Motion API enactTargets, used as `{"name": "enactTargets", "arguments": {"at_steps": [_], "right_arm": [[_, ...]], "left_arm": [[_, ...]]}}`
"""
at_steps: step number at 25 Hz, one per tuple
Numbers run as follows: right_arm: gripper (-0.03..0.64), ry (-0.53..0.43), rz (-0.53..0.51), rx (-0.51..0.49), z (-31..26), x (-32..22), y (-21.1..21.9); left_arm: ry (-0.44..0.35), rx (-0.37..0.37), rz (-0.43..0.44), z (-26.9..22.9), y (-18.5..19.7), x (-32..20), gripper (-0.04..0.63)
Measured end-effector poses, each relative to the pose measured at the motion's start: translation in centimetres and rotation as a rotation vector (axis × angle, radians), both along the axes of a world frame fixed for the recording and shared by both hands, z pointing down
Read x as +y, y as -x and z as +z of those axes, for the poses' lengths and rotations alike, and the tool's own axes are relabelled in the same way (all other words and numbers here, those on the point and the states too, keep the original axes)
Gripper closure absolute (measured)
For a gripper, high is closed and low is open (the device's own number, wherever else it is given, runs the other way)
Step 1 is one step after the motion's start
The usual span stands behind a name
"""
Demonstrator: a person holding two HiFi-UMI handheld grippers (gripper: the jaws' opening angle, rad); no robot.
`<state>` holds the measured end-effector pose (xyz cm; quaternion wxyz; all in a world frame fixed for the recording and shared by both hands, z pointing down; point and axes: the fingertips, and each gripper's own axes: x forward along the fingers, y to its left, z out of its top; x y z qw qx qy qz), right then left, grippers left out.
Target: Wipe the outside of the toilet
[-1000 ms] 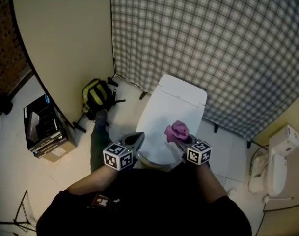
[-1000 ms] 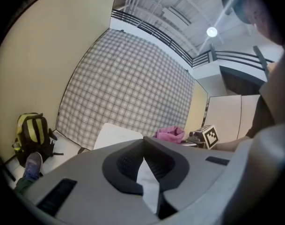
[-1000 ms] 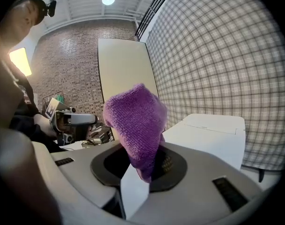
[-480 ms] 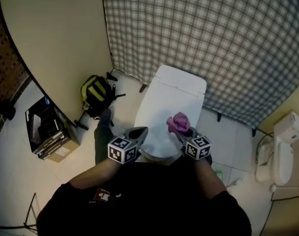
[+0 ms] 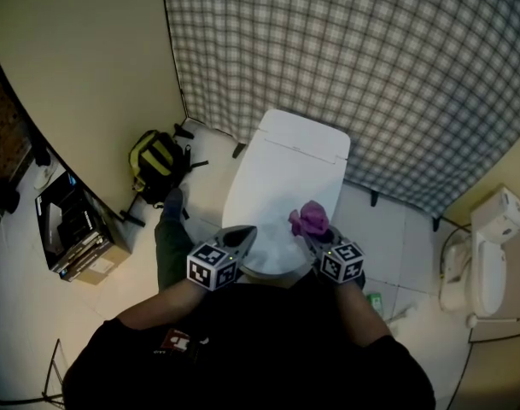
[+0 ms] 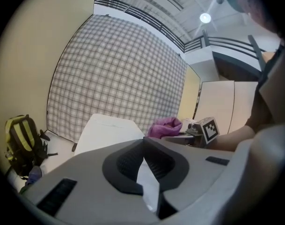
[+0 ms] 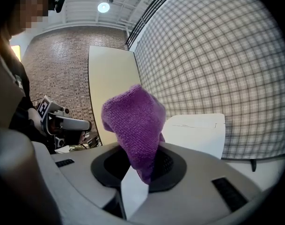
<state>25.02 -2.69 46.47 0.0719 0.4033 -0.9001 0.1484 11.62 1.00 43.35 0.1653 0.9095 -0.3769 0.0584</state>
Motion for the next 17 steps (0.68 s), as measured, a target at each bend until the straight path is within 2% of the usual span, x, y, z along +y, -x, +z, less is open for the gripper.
{"name": "enactTargets", "arguments": {"at_steps": [17], "right_arm": [[0.535, 0.002, -0.030, 0.014, 0.36, 0.23, -0.17]], "left_arm": [[0.005, -0.017, -0.009, 0.03, -0.20, -0.43, 0.600]]}}
